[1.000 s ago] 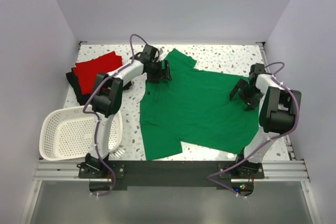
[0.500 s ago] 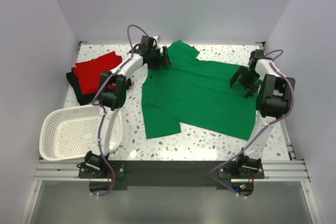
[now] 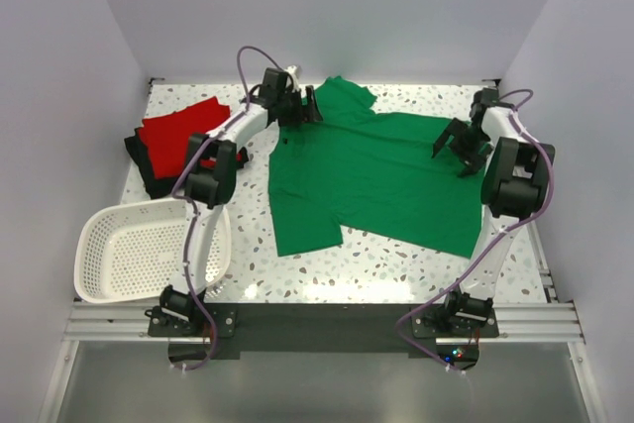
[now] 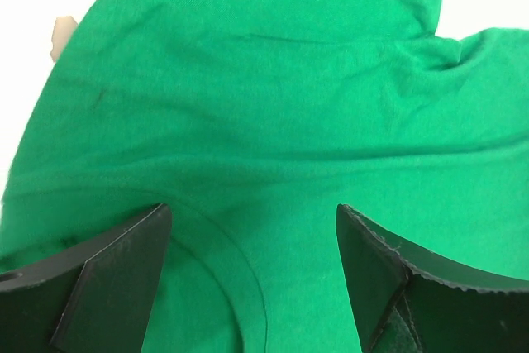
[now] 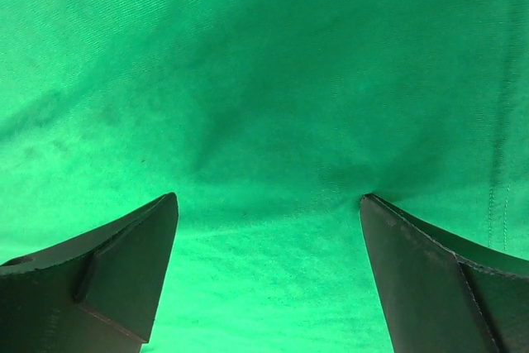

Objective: Fold and stack the t-shirts
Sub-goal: Flatten the tshirt out, then fold the tshirt

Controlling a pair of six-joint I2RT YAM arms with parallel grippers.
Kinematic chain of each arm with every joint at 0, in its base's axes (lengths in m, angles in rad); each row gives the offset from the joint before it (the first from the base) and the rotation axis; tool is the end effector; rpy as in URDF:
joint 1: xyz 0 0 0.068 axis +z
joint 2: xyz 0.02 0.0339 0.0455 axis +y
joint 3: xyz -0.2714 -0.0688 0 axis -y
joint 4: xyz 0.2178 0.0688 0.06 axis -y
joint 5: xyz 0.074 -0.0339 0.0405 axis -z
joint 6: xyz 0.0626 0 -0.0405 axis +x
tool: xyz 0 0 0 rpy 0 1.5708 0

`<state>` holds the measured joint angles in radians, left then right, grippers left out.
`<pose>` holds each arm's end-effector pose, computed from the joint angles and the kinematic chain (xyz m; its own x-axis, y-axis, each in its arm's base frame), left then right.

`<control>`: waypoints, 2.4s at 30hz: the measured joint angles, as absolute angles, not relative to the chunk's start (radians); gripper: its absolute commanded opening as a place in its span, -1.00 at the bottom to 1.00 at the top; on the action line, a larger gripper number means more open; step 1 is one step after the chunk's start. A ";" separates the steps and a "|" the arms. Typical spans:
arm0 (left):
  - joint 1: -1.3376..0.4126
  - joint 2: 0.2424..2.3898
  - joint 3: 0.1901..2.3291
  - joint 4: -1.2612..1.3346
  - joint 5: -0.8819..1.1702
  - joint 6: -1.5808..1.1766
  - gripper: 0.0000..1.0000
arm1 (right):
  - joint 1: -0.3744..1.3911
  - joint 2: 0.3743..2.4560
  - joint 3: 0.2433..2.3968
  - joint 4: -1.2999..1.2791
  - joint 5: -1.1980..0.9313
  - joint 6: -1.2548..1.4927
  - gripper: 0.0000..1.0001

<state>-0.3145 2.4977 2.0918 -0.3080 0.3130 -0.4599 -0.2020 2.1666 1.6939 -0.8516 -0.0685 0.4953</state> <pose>0.5283 -0.1921 0.1581 -0.7868 -0.1881 -0.5878 0.1857 0.8361 -0.5161 0.4190 -0.0814 0.1601 -0.7485 0.6373 -0.1831 0.6133 0.7704 0.1744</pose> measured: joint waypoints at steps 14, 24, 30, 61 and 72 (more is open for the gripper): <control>-0.397 1.913 1.658 -0.353 0.066 -0.344 0.43 | -0.181 1.972 1.602 -0.840 -0.104 0.418 0.89; -0.541 1.549 1.076 -0.507 -0.062 -0.429 0.04 | -0.181 1.776 1.277 -0.812 -0.105 0.426 0.89; -0.563 1.444 0.917 -0.549 -0.041 -0.484 -0.02 | -0.181 1.705 1.197 -0.803 -0.105 0.426 0.89; -0.704 1.506 0.778 -0.538 0.056 -0.593 -0.62 | -0.181 1.646 1.121 -0.795 -0.104 0.425 0.89; -0.709 1.517 0.781 -0.532 0.043 -0.622 -1.00 | -0.206 1.511 1.012 -0.804 -0.088 0.423 0.88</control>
